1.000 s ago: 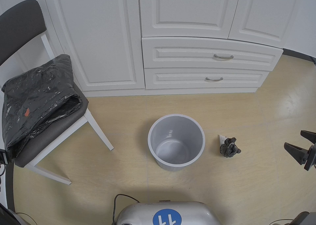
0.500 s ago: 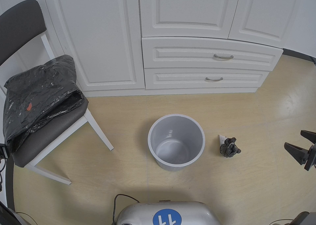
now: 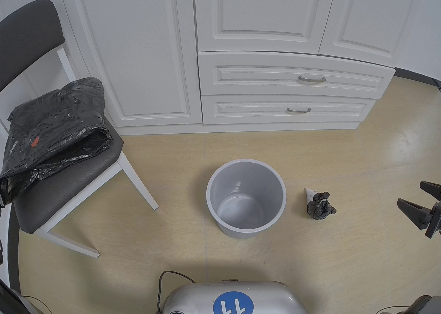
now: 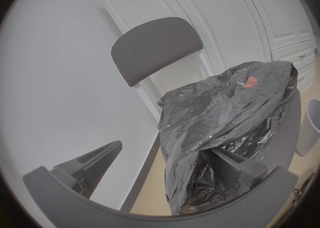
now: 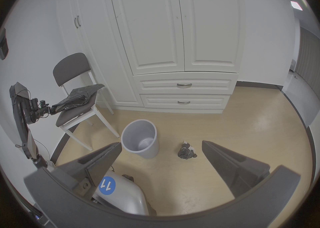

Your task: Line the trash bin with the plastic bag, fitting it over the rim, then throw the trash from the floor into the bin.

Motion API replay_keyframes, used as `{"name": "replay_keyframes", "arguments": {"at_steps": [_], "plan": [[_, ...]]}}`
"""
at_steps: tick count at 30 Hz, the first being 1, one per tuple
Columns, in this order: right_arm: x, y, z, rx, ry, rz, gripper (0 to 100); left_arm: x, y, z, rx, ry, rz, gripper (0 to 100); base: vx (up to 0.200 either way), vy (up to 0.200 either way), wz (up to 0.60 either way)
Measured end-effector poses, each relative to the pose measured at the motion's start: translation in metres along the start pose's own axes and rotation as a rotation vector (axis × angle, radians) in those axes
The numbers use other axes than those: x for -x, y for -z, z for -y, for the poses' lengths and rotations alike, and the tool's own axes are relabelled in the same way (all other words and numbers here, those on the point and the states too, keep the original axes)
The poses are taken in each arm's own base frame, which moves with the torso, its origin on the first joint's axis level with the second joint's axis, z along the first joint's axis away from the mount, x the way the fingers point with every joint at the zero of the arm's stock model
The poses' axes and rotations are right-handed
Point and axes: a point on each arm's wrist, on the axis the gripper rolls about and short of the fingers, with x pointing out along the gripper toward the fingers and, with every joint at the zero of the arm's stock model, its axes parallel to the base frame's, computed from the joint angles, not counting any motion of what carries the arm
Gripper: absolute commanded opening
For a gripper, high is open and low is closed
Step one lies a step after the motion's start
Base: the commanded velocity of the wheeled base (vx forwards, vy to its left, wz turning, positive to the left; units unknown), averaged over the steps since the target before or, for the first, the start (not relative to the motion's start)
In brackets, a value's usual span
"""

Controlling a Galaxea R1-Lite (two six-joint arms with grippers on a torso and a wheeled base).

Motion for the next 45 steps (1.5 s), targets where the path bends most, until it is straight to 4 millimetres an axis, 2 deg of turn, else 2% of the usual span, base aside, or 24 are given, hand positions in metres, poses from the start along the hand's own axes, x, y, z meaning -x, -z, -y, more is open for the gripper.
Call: {"name": "replay_keyframes", "arguments": {"at_steps": [15,22,27,33,40,45], "plan": [[0.001,0.0,0.0,0.001,-0.001,0.002,100,0.001,0.004,0.01,0.074,0.044,-0.021,0,0.0,0.0,0.0],[-0.001,0.001,-0.001,-0.001,-0.01,-0.003,100,0.005,-0.008,0.026,0.185,0.148,0.027,0,0.0,0.0,0.0],[-0.005,-0.001,-0.004,-0.009,-0.042,0.01,100,0.011,-0.033,0.054,0.276,0.304,0.115,0,0.0,0.0,0.0],[-0.011,-0.002,-0.009,-0.039,-0.093,0.024,100,0.024,-0.067,0.097,0.333,0.503,0.231,0,0.0,0.0,0.0],[-0.02,-0.004,-0.016,-0.066,-0.11,0.036,100,0.052,-0.109,0.143,0.406,0.715,0.376,0,0.0,0.0,0.0],[-0.027,-0.002,-0.023,-0.067,-0.136,0.034,100,0.082,-0.139,0.168,0.491,0.842,0.472,0,0.0,0.0,0.0]]}}
